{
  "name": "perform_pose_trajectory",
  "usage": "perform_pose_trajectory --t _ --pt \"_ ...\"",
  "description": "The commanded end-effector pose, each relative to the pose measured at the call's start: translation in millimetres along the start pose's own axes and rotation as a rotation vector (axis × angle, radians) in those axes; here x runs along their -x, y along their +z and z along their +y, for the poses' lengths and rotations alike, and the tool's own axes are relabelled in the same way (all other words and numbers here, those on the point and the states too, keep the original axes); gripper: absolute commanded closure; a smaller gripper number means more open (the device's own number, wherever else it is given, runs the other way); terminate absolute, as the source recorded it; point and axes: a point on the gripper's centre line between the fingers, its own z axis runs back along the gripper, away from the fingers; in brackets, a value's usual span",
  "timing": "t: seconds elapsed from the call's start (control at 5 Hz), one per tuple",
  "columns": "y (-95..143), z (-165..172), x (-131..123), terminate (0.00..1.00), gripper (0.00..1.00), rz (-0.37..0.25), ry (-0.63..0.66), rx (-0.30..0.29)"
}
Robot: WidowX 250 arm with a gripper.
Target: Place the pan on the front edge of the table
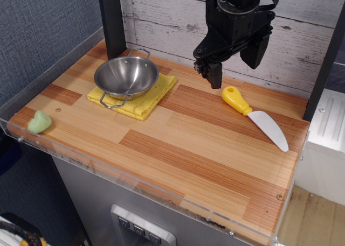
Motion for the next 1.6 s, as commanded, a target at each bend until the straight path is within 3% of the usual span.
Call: perform_pose_trajectory --t 0.0,0.2,0.4,0.6,1.0,1.4 --pt "0 0 0 0.00 0.00 0.000 0.000 0.000" --pt "4 6 -14 0.00 0.00 0.001 -0.023 0.036" --pt "3 8 -18 0.00 0.00 0.020 -0.010 0.029" --pt "1 21 -38 0.00 0.00 0.026 -0.115 -0.018" --pt "1 27 -76 0.00 0.00 -0.074 -0.447 -0.110" --pt "-9 36 -82 0.00 0.00 -0.195 -0.649 -0.182"
